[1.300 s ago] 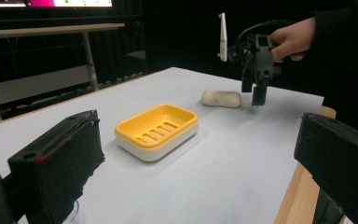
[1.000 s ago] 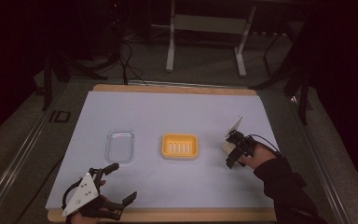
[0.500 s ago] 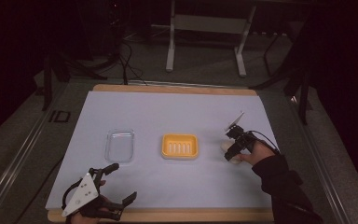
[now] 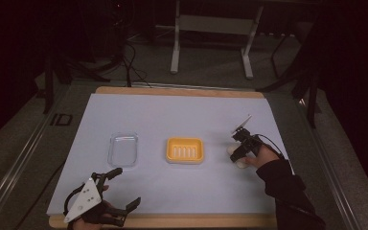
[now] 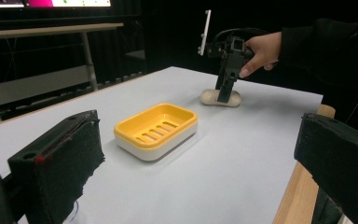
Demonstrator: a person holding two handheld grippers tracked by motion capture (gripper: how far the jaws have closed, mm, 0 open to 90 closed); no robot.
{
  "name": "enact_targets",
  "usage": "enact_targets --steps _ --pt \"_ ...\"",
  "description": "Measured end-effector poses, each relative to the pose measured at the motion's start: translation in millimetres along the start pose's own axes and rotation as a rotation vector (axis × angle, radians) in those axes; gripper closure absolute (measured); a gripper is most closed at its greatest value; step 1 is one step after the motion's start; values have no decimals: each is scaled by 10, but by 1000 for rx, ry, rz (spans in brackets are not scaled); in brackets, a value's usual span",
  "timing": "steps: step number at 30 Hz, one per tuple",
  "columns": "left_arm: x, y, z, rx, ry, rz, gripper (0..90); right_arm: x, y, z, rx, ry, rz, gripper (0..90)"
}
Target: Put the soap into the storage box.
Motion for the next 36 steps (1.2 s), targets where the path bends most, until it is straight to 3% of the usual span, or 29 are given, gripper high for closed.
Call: enact_targets --steps 4,5,15,21,23,28,31,36 --pt "0 -1 0 -1 1 1 11 30 27 -10 20 2 10 260" --pt "1 1 0 -1 0 2 11 61 43 -18 24 1 5 305" --pt "-1 1 -2 1 1 2 11 135 29 -36 22 3 11 350" --pt "3 7 0 3 -2 5 11 135 30 -36 41 -8 -15 415" --pt "6 10 1 5 -4 5 11 126 3 -43 17 -12 -16 475" --pt "9 6 3 7 -7 4 11 121 -20 -65 -24 -27 -11 494" --pt "8 5 3 7 -7 2 11 108 -51 -87 -74 -59 -5 496" --pt "10 5 5 6 -9 4 11 68 -75 -112 -103 -70 -8 497"
Point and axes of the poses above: each handheld gripper's, and its own axes: x roughly forward along the jaws, z roughly out of its underside, y roughly to its right, the point moved 3 cm from there along x, roughly forward along the jaws, and after that the axes turned 1 degree about y, right-handed, at the moved point
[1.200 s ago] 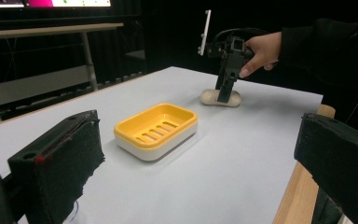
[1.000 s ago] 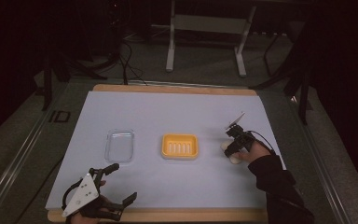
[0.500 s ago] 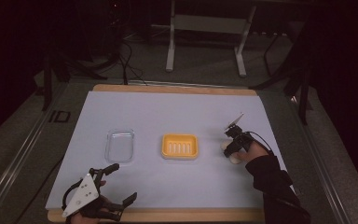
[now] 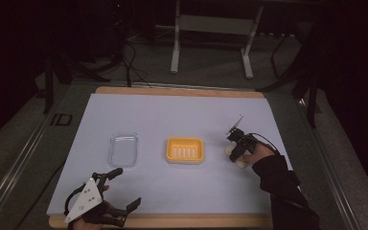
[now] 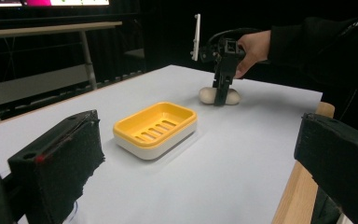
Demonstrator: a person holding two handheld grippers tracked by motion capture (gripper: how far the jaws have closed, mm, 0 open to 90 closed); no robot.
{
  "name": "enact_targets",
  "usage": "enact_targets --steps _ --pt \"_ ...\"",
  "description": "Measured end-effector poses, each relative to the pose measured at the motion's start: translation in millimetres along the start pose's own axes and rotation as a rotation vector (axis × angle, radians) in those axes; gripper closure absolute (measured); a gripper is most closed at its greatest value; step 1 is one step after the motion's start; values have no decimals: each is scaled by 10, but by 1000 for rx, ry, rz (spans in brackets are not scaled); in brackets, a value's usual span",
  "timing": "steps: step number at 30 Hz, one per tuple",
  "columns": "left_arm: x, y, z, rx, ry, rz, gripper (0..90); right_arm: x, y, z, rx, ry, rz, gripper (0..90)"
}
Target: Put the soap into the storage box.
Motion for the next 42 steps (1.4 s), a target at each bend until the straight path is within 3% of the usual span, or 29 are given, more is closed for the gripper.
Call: enact_targets --steps 15,21,22,25,35,40,42 --pt "7 0 3 0 -3 3 11 -249 -56 -88 -89 7 0 498" --pt "8 -1 4 0 -4 2 11 -313 -106 -99 -175 13 -21 498" --pt "9 -1 5 1 -5 2 11 -318 -130 -103 -213 17 -23 498" --pt "9 -1 5 1 -5 2 11 -337 -159 -109 -262 36 -33 498" --pt "17 6 10 2 -14 9 11 -425 -172 -141 -300 77 -61 497" --pt "16 3 10 2 -14 8 11 -438 -195 -144 -368 83 -76 497" --pt "16 4 9 2 -14 9 11 -447 -208 -139 -419 95 -82 497"
Point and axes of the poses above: each handheld gripper's, and its own axes: x roughly forward along the jaws, z roughly out of its underside, y roughly to its right, the point moved 3 cm from there along x, roughly forward along the jaws, and after that the axes turned 1 degree about y, right-handed, at the moved point
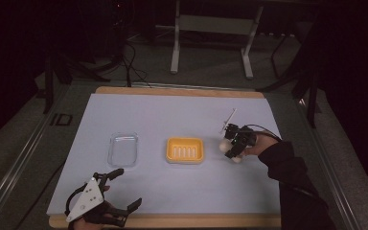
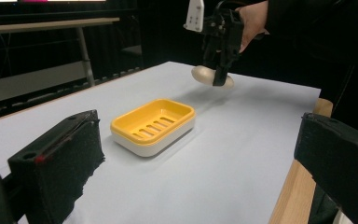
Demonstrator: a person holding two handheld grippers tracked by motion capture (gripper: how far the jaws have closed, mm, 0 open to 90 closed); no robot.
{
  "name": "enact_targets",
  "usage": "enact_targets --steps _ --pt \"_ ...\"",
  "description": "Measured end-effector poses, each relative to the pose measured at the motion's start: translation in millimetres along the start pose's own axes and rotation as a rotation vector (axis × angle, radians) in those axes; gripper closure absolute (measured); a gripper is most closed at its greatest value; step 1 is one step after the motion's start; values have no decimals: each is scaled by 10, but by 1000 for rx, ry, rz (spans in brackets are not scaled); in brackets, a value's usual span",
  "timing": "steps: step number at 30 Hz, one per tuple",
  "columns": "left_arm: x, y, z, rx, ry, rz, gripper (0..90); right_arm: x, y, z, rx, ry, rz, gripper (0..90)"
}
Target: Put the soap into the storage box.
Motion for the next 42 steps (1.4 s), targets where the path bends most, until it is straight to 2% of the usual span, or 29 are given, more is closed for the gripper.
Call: enact_targets --steps 2,3,6,8,13,15,18,23,27,29,32,37,40,41,42 --pt "0 0 0 0 0 0 11 -14 -27 -2 -46 12 -29 497" --pt "0 0 0 0 0 0 11 -23 -46 -5 -72 14 -25 497" --pt "0 1 0 -1 0 1 11 -42 -70 -19 -105 10 -37 497" --pt "0 1 0 -1 0 2 11 -44 -78 -28 -110 -7 -54 497" --pt "-3 0 -1 -6 3 5 11 -54 -92 -44 -150 -27 -46 497" --pt "-4 -3 -3 -9 5 4 11 -77 -100 -50 -166 -13 -32 497" --pt "0 -7 -1 -14 6 5 11 -131 -118 -53 -190 9 -36 497" --pt "3 6 2 -9 1 11 11 -202 -157 -80 -250 -7 -37 497" --pt "5 8 1 -9 2 13 11 -278 -183 -127 -264 3 -53 497" --pt "4 5 0 -10 4 14 11 -320 -195 -160 -283 12 -45 497" --pt "2 6 0 -9 2 15 11 -388 -219 -222 -294 38 -58 497" --pt "1 9 -1 -9 5 15 11 -437 -242 -309 -312 45 -58 497" --pt "-4 4 -3 -8 7 15 11 -453 -248 -347 -306 54 -75 497" --pt "-4 5 -3 -10 8 15 11 -482 -261 -387 -309 74 -96 497" --pt "-3 6 -4 -11 10 15 11 -497 -265 -406 -311 79 -83 497"
Point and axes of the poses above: each handheld gripper's, and its own axes: x roughly forward along the jaws, z roughly out of its underside, y roughly to its right, the point moved 3 cm from there along x, roughly forward along the jaws, and after that the axes turned 1 degree about y, right-handed, at the moved point
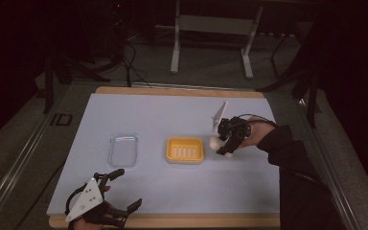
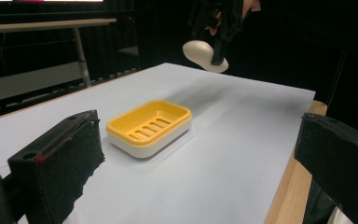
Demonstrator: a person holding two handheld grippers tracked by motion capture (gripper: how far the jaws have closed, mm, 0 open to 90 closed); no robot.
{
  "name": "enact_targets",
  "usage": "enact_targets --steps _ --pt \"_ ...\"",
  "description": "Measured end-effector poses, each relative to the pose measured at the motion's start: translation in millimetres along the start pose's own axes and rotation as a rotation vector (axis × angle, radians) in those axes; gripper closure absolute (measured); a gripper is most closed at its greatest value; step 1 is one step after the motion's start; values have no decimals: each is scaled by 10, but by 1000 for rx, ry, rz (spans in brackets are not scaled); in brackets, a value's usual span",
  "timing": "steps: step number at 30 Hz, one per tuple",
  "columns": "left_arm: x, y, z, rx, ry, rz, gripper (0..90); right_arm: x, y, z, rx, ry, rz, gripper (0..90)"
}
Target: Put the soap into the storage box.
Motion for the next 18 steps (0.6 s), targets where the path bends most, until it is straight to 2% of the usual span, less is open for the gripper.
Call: enact_targets --steps 8,18 --pt "-4 -1 -1 1 0 1 11 -82 -6 -160 -33 18 13 497" --pt "-6 1 -2 2 0 1 11 -95 -29 -331 -77 46 29 497"
Point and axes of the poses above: each handheld gripper's, and its own axes: x roughly forward along the jaws, z roughly out of its underside, y roughly to its right, the point moved 3 cm from there along x, roughly forward along the jaws, and after that the axes turned 1 degree about y, right-handed, at the moved point
